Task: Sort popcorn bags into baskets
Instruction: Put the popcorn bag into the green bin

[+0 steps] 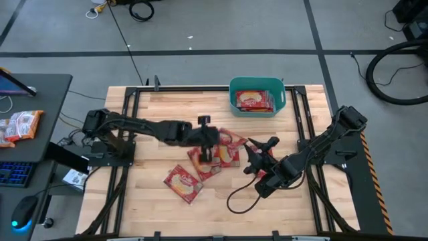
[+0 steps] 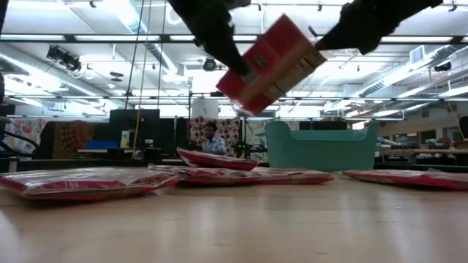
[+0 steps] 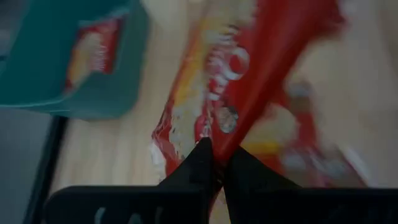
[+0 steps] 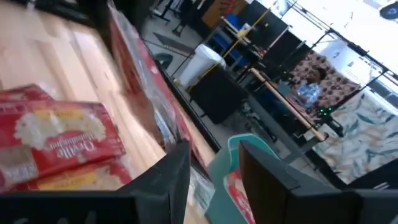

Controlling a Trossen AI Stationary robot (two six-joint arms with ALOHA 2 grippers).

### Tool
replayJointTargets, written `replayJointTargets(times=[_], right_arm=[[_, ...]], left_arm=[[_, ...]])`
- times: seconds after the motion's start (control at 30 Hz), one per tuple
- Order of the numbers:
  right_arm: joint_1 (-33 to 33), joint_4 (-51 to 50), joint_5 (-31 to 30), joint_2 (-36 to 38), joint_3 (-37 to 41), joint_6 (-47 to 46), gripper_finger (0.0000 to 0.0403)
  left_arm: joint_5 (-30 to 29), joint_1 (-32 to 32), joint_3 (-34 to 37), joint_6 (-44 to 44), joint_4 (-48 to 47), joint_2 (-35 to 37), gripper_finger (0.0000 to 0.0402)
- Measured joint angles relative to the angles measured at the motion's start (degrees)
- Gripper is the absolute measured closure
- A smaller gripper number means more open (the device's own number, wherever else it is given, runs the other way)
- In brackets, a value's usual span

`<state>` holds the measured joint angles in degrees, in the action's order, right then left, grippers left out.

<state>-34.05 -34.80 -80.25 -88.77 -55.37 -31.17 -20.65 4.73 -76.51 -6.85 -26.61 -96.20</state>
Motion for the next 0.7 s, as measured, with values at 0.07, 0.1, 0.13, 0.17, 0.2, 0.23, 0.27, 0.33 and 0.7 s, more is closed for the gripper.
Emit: replayJointTargets(times=[0.07,0.1,0.13,0.17,0.2,0.23,0.27,0.33,0.7], right_arm=[[0.0,-2.9,1.9,0.0,0.0,-3.4,0.0261],[0.0,-5.4,3.5,0.0,0.0,-6.1,0.0261],[0.1,-8.1,5.6,0.0,0.0,-9.0,0.0261],[0.0,-10.8,7.7,0.0,0.0,-12.0,0.0261],[0.0,-13.2,9.7,0.0,0.0,-15.0,0.0261],[0.0,-14.9,11.7,0.0,0.2,-17.8,0.0261],[0.0,-16.6,13.5,0.0,0.7,-20.4,0.0261],[-0.2,-17.8,15.7,0.0,2.0,-24.5,0.0261],[-0.5,-21.7,19.9,-0.1,4.5,-31.7,0.0261]], left_arm=[[-1.1,-2.0,0.0,-1.5,1.1,-0.2,0.0377],[-1.5,-3.0,0.0,-2.8,2.1,-0.4,0.0377],[-1.9,-4.2,0.0,-4.1,3.7,-0.6,0.0377],[-2.6,-5.6,0.0,-5.4,4.8,-0.7,0.0377],[-3.0,-7.1,0.0,-6.7,5.1,-0.7,0.0377],[-3.4,-8.5,0.0,-8.0,5.9,-1.0,0.0377],[-3.4,-9.8,0.0,-9.2,8.3,-1.5,0.0377],[-2.3,-12.4,0.0,-12.0,11.3,-2.2,0.0377],[4.5,-18.3,-5.3,-17.8,26.7,-13.8,0.0377]])
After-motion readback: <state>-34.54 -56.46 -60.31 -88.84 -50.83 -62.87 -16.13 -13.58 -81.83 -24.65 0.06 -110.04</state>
